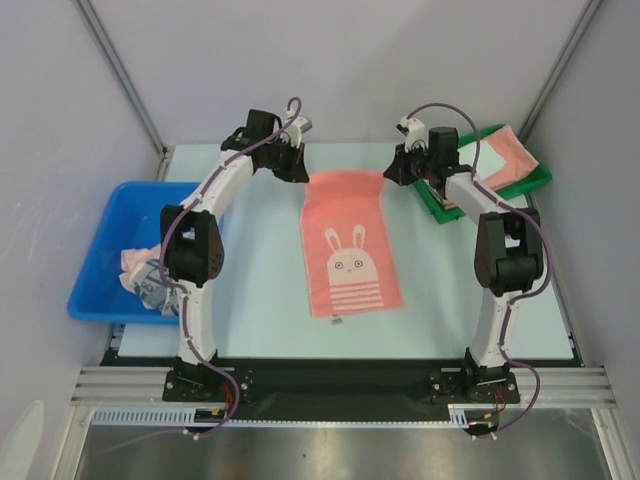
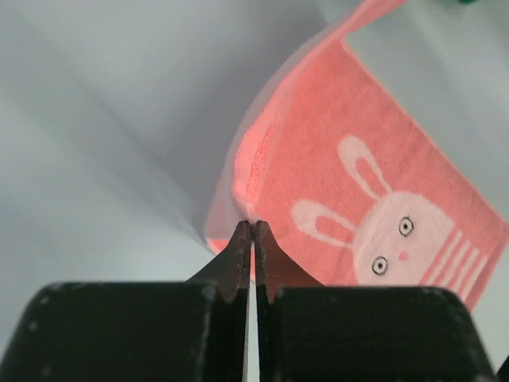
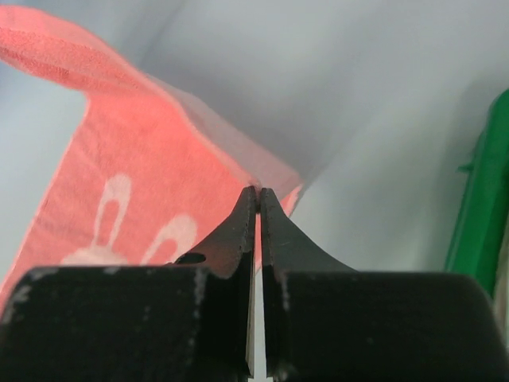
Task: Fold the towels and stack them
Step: Fold the towel
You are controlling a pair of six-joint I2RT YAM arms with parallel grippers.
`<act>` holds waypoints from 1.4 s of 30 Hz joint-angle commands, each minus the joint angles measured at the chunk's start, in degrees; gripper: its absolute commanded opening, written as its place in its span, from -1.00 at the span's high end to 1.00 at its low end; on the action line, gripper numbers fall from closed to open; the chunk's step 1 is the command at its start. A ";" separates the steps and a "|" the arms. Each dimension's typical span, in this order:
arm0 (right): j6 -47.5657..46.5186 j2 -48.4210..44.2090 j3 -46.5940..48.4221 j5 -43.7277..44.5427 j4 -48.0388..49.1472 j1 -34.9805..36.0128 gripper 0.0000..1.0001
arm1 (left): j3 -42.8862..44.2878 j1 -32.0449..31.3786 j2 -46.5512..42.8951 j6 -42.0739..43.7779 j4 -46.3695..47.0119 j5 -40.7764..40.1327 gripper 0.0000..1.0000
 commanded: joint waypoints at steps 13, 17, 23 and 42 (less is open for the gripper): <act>5.94 -27.05 -27.82 12.02 -9.56 6.89 1.00 | -37.06 -10.41 -30.84 2.17 1.59 -4.57 0.99; 11.38 -31.00 -31.07 17.65 -16.50 7.51 1.00 | -42.17 -13.83 -34.89 1.64 0.63 -5.88 0.99; 15.70 -36.72 -39.07 17.83 -18.18 8.56 1.00 | -49.29 -16.92 -38.33 -1.00 1.94 -7.90 0.99; 20.89 -44.28 -48.57 18.54 -19.06 9.97 1.00 | -56.24 -23.51 -35.87 -4.87 3.61 -10.19 0.99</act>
